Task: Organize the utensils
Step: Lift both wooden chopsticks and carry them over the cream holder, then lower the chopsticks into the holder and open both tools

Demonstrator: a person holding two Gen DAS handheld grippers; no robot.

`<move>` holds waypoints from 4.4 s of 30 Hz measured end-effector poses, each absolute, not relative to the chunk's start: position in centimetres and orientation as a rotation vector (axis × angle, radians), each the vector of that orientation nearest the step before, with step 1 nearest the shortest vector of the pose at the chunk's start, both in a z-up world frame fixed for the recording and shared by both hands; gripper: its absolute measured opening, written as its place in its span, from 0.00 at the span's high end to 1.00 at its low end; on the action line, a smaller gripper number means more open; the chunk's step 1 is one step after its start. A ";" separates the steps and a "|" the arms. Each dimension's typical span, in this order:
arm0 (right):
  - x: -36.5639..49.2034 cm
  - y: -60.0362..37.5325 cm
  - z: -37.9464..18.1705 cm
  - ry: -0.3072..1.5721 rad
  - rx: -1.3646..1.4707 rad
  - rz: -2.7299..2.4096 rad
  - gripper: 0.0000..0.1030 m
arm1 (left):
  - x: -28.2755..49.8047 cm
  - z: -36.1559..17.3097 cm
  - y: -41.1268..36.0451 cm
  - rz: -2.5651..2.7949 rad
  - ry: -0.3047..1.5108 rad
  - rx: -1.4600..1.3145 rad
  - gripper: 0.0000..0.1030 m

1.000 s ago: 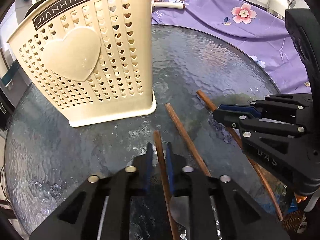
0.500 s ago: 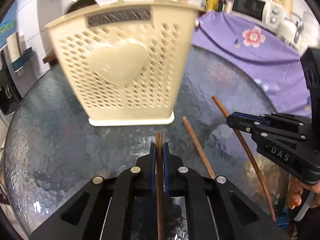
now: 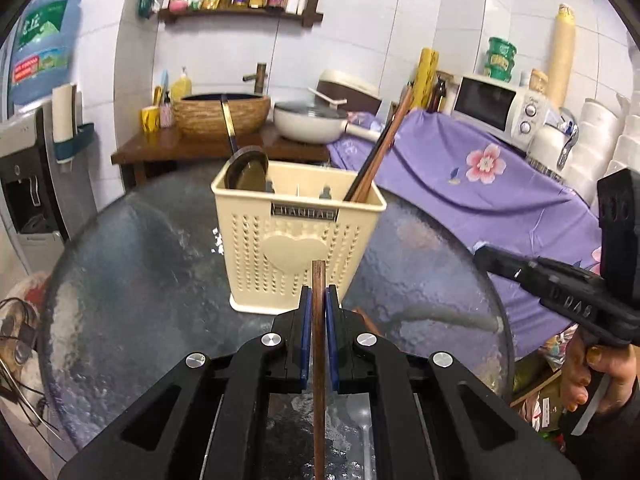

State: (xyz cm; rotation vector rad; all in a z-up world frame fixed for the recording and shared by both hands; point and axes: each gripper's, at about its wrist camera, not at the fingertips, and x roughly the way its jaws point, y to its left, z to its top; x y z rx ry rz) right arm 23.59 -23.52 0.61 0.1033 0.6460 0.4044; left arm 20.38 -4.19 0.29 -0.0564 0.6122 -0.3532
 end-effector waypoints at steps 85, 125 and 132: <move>25.6 -22.2 15.6 0.379 0.166 0.579 0.93 | 20.1 13.7 -4.5 -0.362 0.327 0.003 0.93; 33.3 -18.8 7.4 0.392 0.097 0.393 0.70 | 29.8 7.6 -4.7 -0.260 0.442 -0.013 0.82; 28.5 -19.7 8.0 0.310 0.033 0.357 0.32 | 25.3 7.0 -3.8 -0.224 0.363 0.022 0.14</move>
